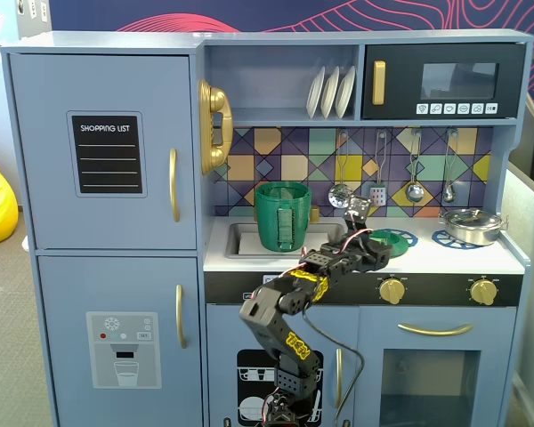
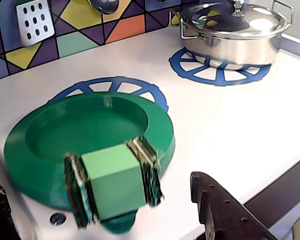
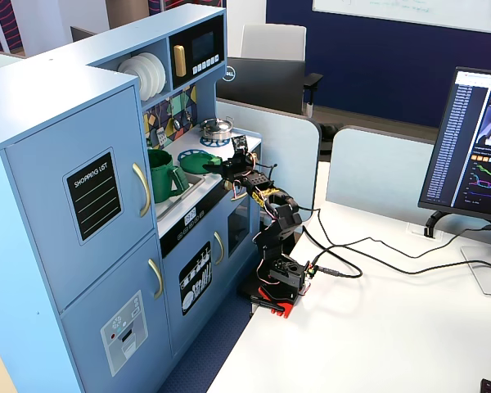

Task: Pick up the lid from the counter and put it on the green recipient

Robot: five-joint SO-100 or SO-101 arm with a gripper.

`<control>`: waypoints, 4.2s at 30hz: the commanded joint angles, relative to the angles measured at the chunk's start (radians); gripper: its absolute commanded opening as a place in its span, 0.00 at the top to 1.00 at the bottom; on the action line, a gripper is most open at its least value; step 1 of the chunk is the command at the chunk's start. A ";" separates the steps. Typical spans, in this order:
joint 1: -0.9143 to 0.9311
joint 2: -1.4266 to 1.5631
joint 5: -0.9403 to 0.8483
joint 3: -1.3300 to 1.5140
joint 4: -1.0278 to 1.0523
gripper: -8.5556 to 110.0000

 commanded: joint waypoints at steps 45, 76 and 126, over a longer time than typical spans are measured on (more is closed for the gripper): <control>-0.244 -0.087 0.031 -0.764 0.402 0.93; -0.578 -0.155 -0.081 -0.842 0.511 0.93; -0.561 1.002 -0.002 0.546 1.054 0.83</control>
